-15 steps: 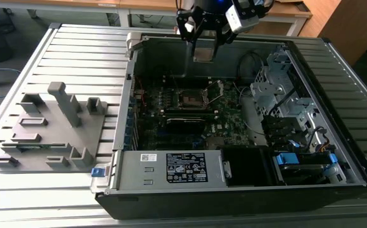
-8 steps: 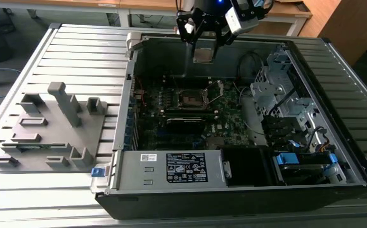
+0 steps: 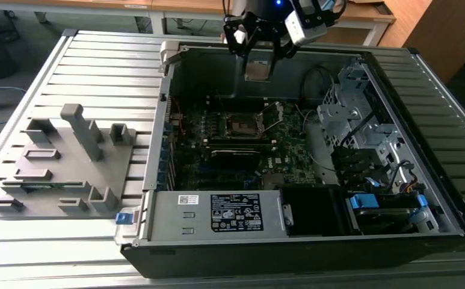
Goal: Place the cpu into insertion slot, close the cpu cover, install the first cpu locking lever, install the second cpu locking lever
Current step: 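Place the cpu into insertion slot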
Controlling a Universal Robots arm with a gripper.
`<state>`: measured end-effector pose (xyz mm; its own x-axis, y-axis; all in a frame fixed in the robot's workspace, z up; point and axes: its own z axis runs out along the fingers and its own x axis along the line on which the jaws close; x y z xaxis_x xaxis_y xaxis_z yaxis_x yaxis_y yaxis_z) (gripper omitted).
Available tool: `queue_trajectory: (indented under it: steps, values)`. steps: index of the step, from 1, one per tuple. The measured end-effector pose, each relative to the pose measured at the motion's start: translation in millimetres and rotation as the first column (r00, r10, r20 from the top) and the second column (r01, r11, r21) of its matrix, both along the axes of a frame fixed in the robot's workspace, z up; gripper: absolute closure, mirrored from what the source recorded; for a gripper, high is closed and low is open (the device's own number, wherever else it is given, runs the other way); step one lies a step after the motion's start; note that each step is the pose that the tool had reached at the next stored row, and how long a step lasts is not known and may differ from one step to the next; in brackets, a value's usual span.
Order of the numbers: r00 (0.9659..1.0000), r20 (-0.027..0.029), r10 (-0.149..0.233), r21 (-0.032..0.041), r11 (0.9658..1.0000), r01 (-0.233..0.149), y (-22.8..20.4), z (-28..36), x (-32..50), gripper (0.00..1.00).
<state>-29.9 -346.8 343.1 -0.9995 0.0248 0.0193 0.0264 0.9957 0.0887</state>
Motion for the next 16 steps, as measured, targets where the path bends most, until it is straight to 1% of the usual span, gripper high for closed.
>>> queue_trajectory:
  steps: [7,14,16]
  values:
    - [1.0,0.0,0.0,0.0001,1.0,0.0,0.0,-1.2,0.0,0.46]
    - [1.0,0.0,0.0,0.0,1.0,0.0,0.0,-5.7,0.0,0.46]
    - [1.0,-0.0001,0.0,-0.0002,1.0,0.0,0.0,-6.0,0.0,0.46]
